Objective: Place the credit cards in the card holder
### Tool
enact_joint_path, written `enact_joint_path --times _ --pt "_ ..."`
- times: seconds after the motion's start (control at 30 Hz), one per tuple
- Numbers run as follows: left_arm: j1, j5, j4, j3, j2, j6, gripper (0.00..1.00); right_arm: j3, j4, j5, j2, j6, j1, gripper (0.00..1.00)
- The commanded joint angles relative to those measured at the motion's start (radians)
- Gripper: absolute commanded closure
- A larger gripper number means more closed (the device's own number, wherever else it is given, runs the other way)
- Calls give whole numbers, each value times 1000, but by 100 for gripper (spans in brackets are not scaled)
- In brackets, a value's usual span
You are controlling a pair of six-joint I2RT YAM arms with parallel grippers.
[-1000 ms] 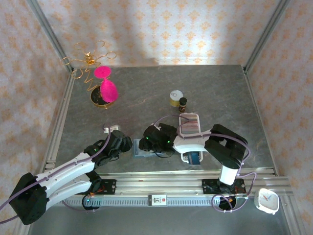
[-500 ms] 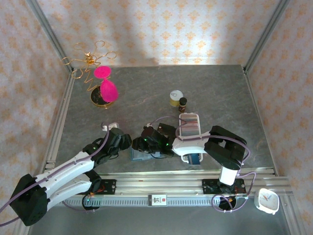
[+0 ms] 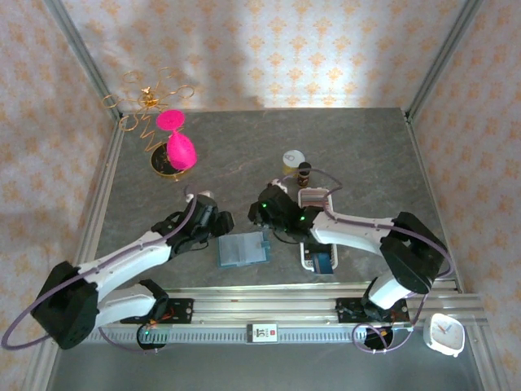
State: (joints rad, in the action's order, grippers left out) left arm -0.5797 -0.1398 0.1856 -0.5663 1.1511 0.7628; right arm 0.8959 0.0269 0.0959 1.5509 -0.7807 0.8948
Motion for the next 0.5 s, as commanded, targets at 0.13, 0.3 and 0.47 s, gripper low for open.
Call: enact_joint_path --times 0.13,0.3,0.47 --pt "6 -153 -139 -118 220 -53 51 20 158 -95 70 162 -124 92" --pt "2 -188 -187 -190 348 -74 53 41 155 -88 135 197 -172 100" --pt "-7 -191 -208 -251 448 -82 54 62 164 -88 176 204 -196 100"
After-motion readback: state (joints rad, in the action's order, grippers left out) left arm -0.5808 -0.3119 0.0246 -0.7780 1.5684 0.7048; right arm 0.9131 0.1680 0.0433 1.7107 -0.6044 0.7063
